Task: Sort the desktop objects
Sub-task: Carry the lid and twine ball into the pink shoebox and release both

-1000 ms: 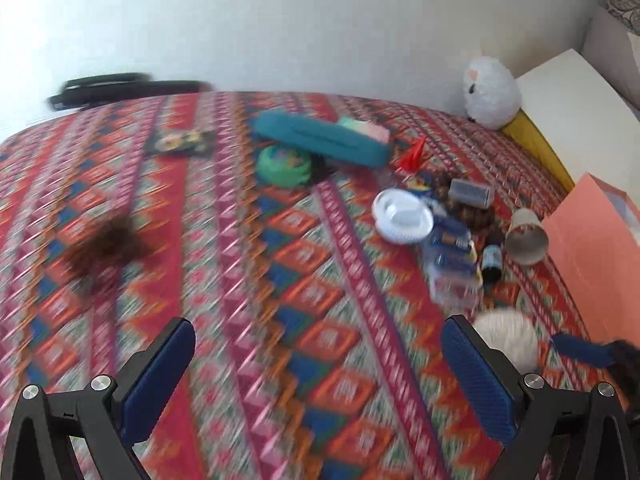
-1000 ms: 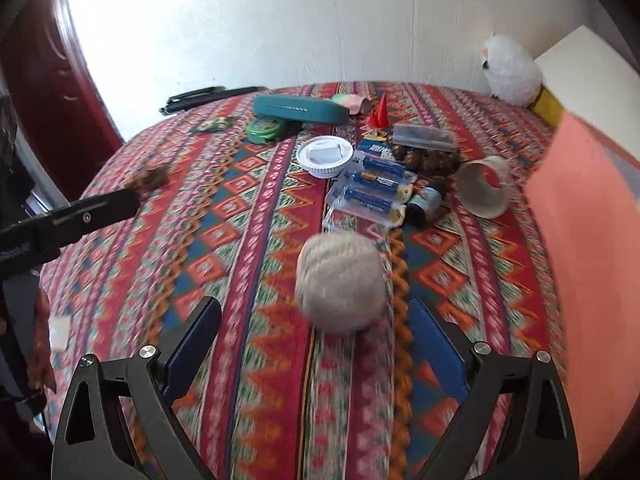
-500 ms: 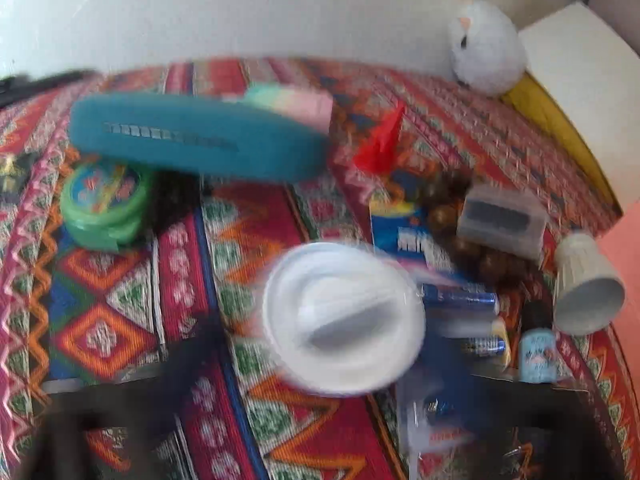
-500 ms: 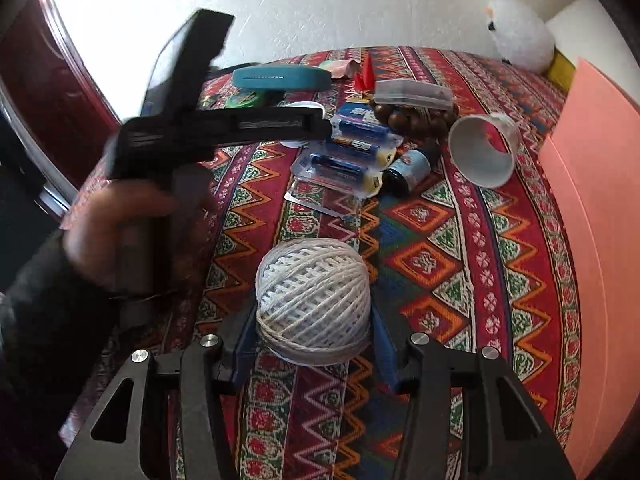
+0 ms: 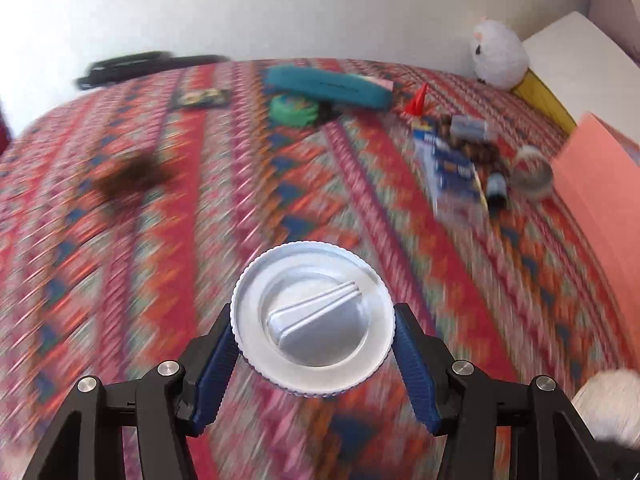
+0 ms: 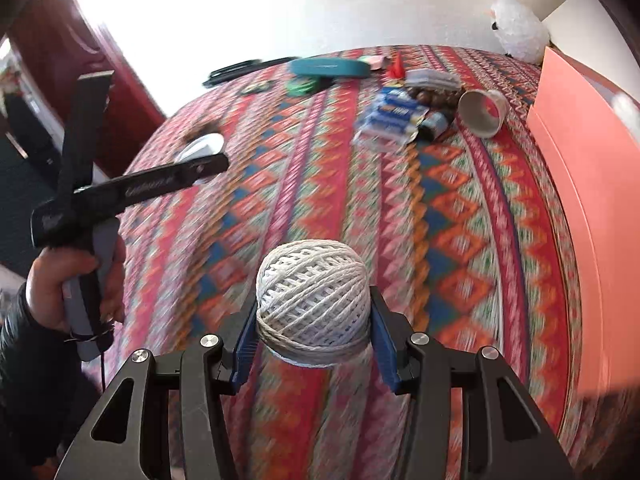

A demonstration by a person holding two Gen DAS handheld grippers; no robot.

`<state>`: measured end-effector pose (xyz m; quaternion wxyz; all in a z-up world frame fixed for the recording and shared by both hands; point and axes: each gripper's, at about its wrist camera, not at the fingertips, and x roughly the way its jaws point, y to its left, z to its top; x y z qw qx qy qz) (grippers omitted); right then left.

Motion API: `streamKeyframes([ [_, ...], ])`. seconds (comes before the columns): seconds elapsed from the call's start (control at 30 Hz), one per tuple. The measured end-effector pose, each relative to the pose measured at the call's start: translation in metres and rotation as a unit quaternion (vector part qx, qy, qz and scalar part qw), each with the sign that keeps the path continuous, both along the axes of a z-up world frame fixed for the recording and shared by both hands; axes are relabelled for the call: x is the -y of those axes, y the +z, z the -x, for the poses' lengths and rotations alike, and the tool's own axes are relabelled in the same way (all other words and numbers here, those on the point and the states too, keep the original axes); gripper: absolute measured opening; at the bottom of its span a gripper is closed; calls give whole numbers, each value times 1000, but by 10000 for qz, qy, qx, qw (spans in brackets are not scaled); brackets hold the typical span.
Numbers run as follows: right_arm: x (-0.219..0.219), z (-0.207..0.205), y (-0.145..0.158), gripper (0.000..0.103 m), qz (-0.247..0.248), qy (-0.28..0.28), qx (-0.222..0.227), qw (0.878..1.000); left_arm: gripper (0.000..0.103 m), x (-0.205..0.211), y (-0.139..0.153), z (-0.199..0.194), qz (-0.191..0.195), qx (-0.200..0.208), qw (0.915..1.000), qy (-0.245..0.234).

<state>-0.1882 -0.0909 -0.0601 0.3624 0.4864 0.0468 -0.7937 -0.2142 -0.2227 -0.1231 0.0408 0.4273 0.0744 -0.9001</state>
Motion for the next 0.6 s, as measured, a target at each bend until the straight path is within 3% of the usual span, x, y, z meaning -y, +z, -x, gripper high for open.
streamKeyframes([
  [0.27, -41, -116, 32, 52, 25, 158, -171, 9997, 62, -18, 39, -122, -148, -225, 9996, -121],
  [0.43, -84, -169, 48, 52, 45, 4, -366, 9993, 62, -78, 53, -166, -223, -327, 9964, -744],
  [0.6, -141, -189, 60, 52, 6, -424, -519, 9977, 62, -152, 58, -178, -336, -339, 9875, -1501],
])
